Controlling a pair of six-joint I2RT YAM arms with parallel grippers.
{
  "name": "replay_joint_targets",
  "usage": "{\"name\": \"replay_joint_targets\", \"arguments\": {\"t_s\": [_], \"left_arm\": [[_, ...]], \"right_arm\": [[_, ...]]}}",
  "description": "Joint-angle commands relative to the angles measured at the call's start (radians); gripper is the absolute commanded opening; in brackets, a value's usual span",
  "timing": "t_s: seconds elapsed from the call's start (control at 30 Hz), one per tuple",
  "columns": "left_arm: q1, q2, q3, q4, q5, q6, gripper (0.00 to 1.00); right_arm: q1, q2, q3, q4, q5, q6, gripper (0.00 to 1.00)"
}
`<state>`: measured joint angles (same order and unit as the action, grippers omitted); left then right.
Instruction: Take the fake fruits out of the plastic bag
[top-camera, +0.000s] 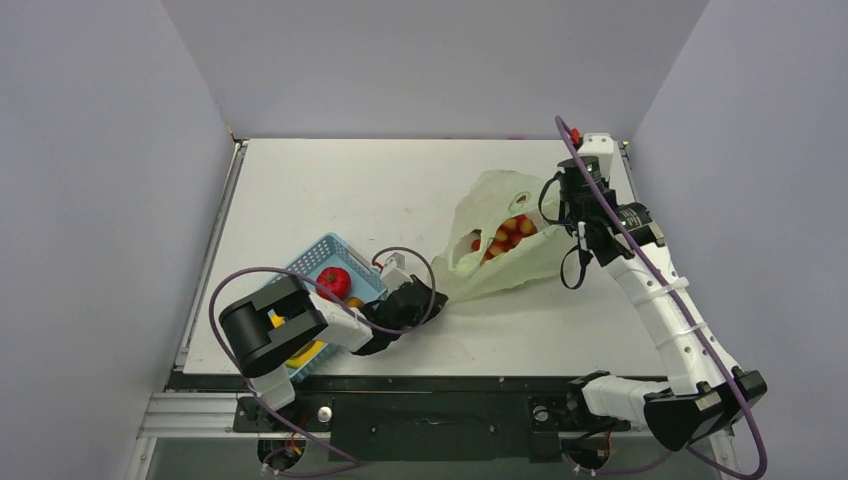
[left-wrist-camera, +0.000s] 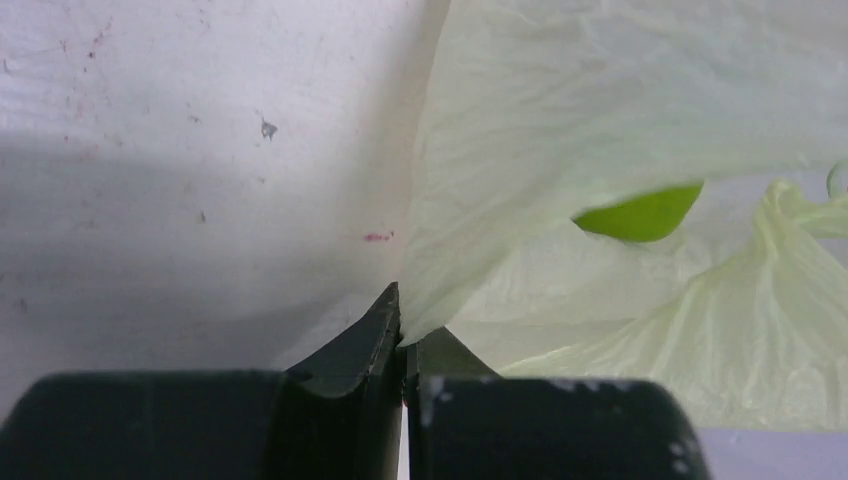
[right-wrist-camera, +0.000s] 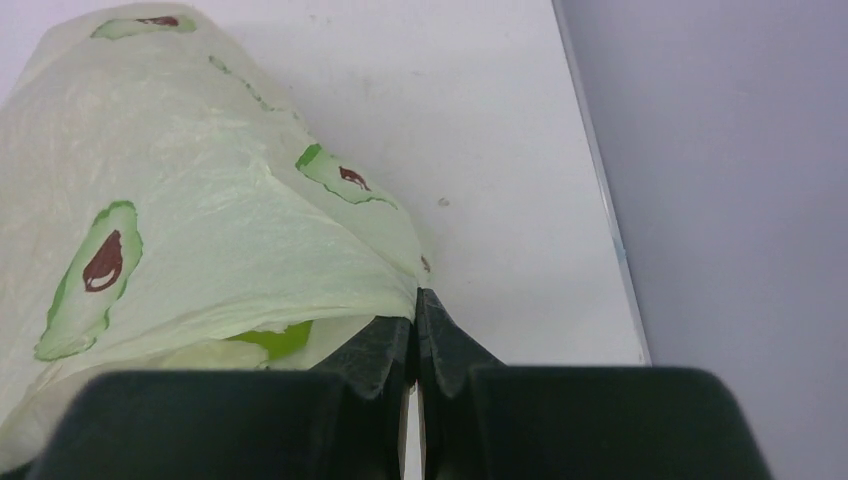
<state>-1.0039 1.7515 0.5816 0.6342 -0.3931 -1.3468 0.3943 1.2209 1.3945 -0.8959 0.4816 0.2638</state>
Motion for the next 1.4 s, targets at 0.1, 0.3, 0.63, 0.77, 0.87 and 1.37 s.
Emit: {"name": "replay_joint_targets", "arguments": {"t_s": [0.1, 0.3, 0.63, 0.77, 0.87, 1.37], "left_arm": [[-0.079, -0.115, -0.021, -0.040, -0.025, 0.144, 0.00], [-0.081, -0.227, 0.033, -0.104, 0.041, 0.272, 0.37], [-0.081, -0.481, 0.049, -0.268, 0.277, 0.474, 0.73], [-0.081, -0.568, 0.081, -0.329, 0.345, 0.518, 0.75], [-0.077, -0.640, 0.087, -0.352, 0.334, 0.523, 0.80], [0.033, -0.744, 0.097, -0.451, 0.381, 0.517, 0.83]], "right_arm": [[-0.058, -0.026, 0.055, -0.017, -0.046, -0.038, 0.00], [-0.019, -0.081, -0.033, -0.065, -0.146, 0.017, 0.15], [0.174, -0.214, -0.077, -0.221, -0.083, 0.222, 0.65], [0.207, -0.257, -0.133, -0.101, -0.298, 0.347, 0.65], [0.267, -0.272, -0.216, 0.055, -0.371, 0.459, 0.65], [0.480, -0.139, -0.426, 0.375, 0.092, 0.822, 0.60]]}}
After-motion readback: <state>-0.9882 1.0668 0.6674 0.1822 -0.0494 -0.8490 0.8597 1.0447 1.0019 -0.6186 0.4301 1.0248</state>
